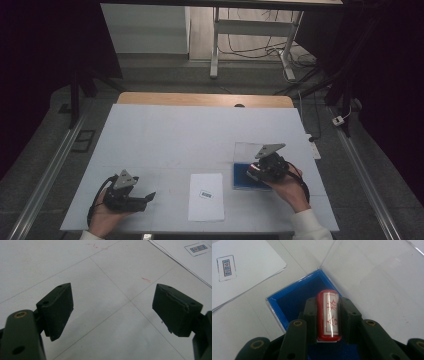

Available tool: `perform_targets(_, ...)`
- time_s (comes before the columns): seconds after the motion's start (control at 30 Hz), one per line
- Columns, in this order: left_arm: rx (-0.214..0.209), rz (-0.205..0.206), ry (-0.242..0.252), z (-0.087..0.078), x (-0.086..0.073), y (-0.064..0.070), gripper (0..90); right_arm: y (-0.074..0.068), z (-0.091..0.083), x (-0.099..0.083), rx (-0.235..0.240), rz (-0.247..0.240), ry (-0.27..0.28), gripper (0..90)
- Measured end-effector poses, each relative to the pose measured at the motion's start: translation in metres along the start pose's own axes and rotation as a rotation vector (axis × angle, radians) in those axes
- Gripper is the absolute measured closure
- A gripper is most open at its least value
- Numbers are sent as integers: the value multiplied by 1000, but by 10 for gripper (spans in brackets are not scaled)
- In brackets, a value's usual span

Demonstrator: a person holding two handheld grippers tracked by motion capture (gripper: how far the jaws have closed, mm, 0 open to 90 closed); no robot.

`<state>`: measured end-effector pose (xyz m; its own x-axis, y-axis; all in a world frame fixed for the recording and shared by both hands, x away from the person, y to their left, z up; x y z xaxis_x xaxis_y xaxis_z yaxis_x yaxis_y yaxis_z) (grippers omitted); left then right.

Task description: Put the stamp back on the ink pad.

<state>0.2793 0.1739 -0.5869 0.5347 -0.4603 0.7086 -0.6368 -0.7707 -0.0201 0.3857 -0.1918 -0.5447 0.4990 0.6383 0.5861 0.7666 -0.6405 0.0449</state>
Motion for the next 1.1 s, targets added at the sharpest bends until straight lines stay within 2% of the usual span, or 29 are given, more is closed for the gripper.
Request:
perform_targets(0.1, 1, 2, 0, 0, 0, 0, 176, -1, -1, 1, 1, -5, 12, 671)
perform_targets(0.17, 1, 1, 1, -1, 0, 0, 177, -2, -3, 2, -4, 1, 28, 578)
perform_targets(0.27, -1, 0, 4, -1, 0, 0, 176, -4, -11, 8, 2, 14, 91, 479)
perform_targets(0.43, -6, -5, 8, -1, 1, 1, 176, -5, -25, 5, 2, 35, 160, 395)
perform_targets(0.53, -11, -7, 14, -3, 1, 1, 176, -8, -32, -2, 4, 53, 209, 359)
perform_targets(0.67, -11, -9, 23, -4, 2, 2, 176, -7, -41, -16, -14, 74, 241, 314)
perform_targets(0.83, -17, 2, 32, -6, 2, 6, 176, -4, -48, -40, -45, 95, 272, 309)
perform_targets(0.97, -14, 7, 34, -6, 2, 7, 177, 4, -52, -61, -39, 150, 299, 306)
perform_targets(1.1, -11, 8, 38, -7, 2, 8, 177, 9, -52, -74, -36, 164, 317, 305)
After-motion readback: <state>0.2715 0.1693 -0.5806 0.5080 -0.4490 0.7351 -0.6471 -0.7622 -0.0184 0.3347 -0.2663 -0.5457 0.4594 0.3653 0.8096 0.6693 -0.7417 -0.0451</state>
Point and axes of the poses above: each handheld gripper's, and its own axes: z roughly forward along the jaws, x roughly out of its top, y roughly to its right, the point moved 9 cm from there along z, roughly forward along the jaws, and after that the axes turned 7 degrees about z, right-handed, at the moved point
